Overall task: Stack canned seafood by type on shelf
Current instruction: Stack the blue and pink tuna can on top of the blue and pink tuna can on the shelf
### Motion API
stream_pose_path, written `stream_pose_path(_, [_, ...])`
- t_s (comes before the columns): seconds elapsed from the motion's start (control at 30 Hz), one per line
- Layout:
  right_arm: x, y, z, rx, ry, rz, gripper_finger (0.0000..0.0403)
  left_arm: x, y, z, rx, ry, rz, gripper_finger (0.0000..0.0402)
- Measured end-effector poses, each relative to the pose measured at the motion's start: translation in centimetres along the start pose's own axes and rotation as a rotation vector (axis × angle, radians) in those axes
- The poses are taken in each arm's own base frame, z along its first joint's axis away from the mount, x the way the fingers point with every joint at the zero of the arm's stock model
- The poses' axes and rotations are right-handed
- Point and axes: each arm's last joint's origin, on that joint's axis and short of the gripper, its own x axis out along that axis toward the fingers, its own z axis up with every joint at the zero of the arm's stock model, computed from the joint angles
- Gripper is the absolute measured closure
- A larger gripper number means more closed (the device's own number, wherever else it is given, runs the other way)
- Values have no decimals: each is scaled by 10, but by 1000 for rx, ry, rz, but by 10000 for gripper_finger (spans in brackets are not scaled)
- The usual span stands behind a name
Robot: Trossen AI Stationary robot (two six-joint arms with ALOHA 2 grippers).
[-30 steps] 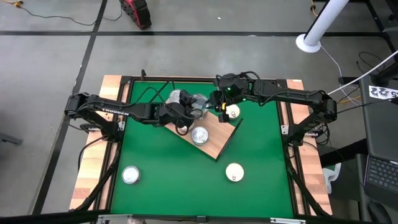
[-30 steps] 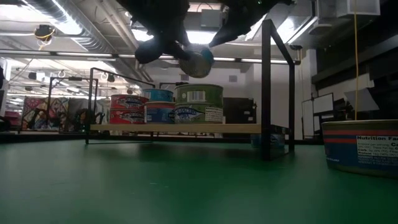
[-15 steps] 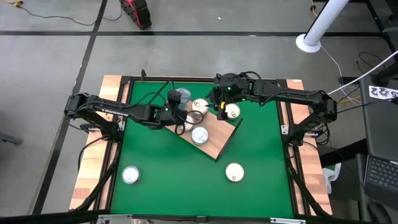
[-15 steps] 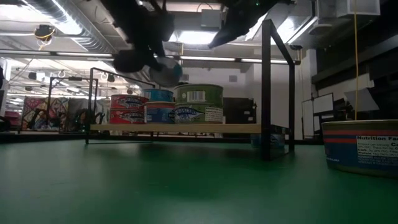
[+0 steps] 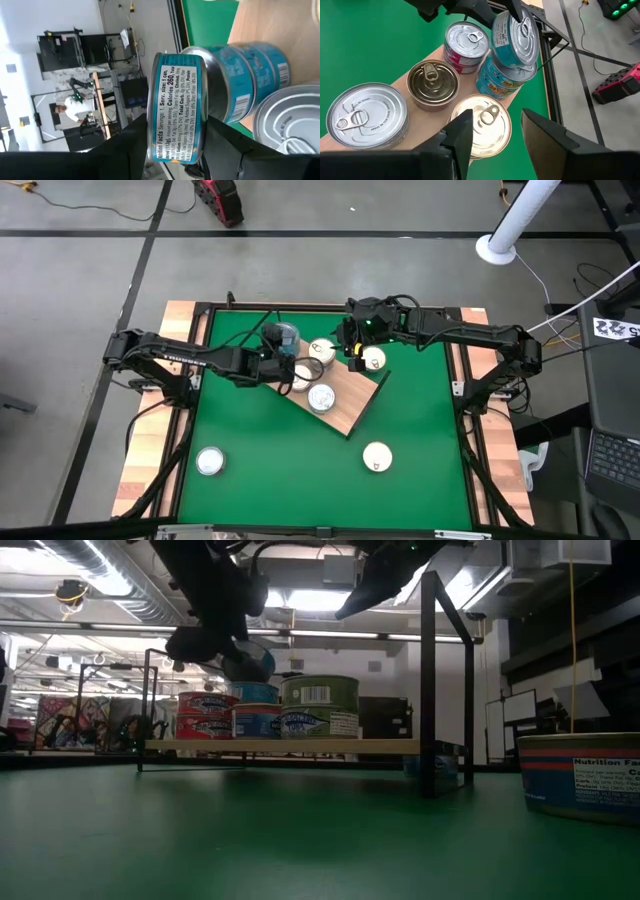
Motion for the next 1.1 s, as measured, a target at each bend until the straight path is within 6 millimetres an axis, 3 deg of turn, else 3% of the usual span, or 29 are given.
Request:
stream_pose_path(0.47, [0, 0, 0, 0, 1, 1, 236, 6, -7, -5, -14, 12, -47, 229])
stream_pose_path(0.83, [0, 0, 0, -1, 1, 1, 236, 7, -7, -5, -84, 9, -58, 173])
stream_pose_path(1.1, [0, 0, 0, -1, 0, 1, 236, 25, 1, -11, -143, 18, -131, 158])
